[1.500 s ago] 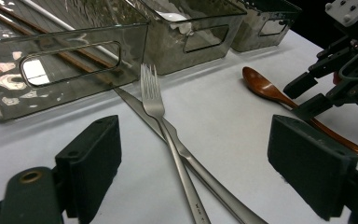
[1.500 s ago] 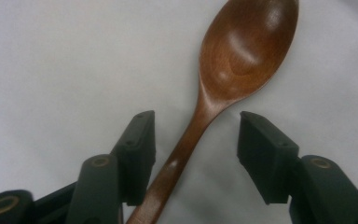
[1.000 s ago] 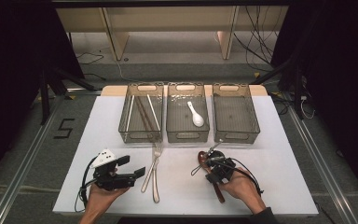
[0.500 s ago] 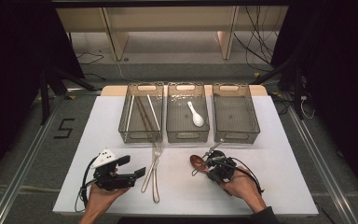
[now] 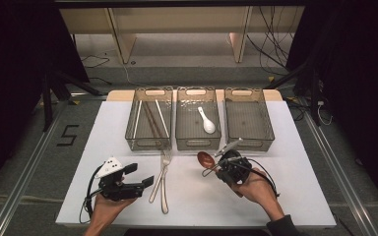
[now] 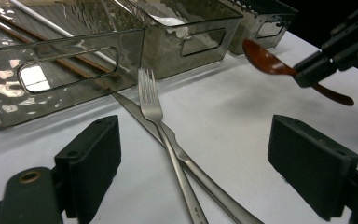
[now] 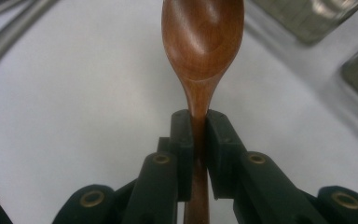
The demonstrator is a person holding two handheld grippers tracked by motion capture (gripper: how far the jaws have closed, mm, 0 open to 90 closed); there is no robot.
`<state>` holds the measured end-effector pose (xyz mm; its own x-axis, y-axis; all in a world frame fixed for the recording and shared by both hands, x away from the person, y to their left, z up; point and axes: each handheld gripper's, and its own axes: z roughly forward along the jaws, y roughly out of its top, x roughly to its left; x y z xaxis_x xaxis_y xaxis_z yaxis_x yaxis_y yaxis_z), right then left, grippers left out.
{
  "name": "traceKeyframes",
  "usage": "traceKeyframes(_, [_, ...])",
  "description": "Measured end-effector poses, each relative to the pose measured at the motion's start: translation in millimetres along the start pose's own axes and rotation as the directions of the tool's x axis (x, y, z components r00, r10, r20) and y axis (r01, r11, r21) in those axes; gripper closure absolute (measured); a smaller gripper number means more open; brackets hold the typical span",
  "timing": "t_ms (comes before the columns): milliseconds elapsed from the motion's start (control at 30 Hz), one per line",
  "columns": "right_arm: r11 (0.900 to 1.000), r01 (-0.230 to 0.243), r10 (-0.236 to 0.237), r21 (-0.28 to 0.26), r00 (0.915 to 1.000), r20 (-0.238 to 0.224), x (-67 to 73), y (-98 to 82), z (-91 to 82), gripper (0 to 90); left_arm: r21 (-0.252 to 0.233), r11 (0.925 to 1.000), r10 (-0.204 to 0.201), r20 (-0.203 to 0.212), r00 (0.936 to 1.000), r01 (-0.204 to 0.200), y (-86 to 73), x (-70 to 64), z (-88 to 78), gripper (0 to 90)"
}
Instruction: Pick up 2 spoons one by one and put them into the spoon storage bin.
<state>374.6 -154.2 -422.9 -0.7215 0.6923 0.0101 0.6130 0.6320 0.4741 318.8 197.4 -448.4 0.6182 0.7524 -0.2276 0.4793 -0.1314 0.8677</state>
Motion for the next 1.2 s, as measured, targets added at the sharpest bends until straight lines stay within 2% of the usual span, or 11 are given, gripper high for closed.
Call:
traceKeyframes(233, [0.996, -0.026, 0.027, -0.08, 0.9995, 0.013, -13.4, 20.7, -11.8, 82.4, -0.008, 0.9999, 0.007, 0.002, 1.0, -0.007, 0.0, -0.7, -0.2, 16.5])
traceKeyframes(500, [0.991, -0.046, 0.051, -0.124, 0.998, 0.037, -27.8, 49.0, -14.8, 82.3, -0.02, 0.9997, 0.012, 0.004, 0.9999, -0.011, 0.0, -1.2, -0.8, 16.5])
traceKeyframes(1200, [0.989, -0.065, 0.077, -0.135, 0.9931, 0.089, -56.3, 124.9, -6.3, 82.2, -0.026, 0.9996, 0.012, 0.004, 0.9999, -0.012, -0.2, -0.6, -1.2, 16.5])
